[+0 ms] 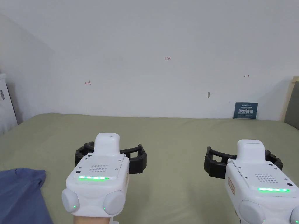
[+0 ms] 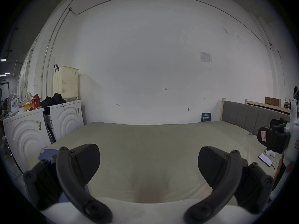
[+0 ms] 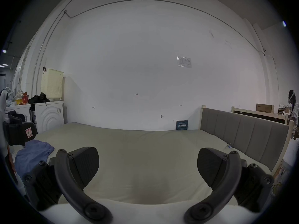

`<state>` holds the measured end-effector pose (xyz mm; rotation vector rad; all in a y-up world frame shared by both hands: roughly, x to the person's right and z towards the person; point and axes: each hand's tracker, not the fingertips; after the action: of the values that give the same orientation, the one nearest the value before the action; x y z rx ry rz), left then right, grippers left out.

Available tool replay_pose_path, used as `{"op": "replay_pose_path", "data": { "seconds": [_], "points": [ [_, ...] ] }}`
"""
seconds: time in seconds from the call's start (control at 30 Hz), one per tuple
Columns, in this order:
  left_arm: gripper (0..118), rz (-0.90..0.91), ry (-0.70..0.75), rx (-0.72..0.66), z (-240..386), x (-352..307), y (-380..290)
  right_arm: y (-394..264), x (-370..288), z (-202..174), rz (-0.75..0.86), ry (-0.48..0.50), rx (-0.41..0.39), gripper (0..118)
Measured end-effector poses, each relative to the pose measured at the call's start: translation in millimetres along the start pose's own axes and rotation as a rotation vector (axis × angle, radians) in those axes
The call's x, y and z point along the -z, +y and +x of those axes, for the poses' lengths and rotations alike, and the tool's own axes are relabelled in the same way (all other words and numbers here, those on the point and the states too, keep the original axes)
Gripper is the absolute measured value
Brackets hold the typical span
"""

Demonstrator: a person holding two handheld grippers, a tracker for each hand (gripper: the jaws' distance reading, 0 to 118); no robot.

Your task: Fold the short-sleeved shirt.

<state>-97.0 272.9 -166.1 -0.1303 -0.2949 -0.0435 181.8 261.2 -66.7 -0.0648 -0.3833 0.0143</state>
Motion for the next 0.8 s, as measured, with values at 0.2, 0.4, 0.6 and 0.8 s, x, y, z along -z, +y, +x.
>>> {"op": "replay_pose_path", "data": {
  "seconds": [0.2, 0.4, 0.6, 0.8],
  "points": [
    [0, -0.038, 0.003, 0.034, 3, 3, -1, 1, 0, -4, -0.020, -0.052, -0.022, 0],
    [0, -0.041, 0.003, 0.011, -2, 6, -1, -4, 0, -3, -0.018, -0.037, -0.058, 0],
    [0, -0.059, 0.048, 0.017, -15, 9, -1, -1, 6, -8, -0.041, -0.026, -0.035, 0],
    [0, -0.078, 0.156, -0.033, -67, 3, -2, 2, 23, -54, -0.065, 0.078, -0.056, 0]
  ]
}}
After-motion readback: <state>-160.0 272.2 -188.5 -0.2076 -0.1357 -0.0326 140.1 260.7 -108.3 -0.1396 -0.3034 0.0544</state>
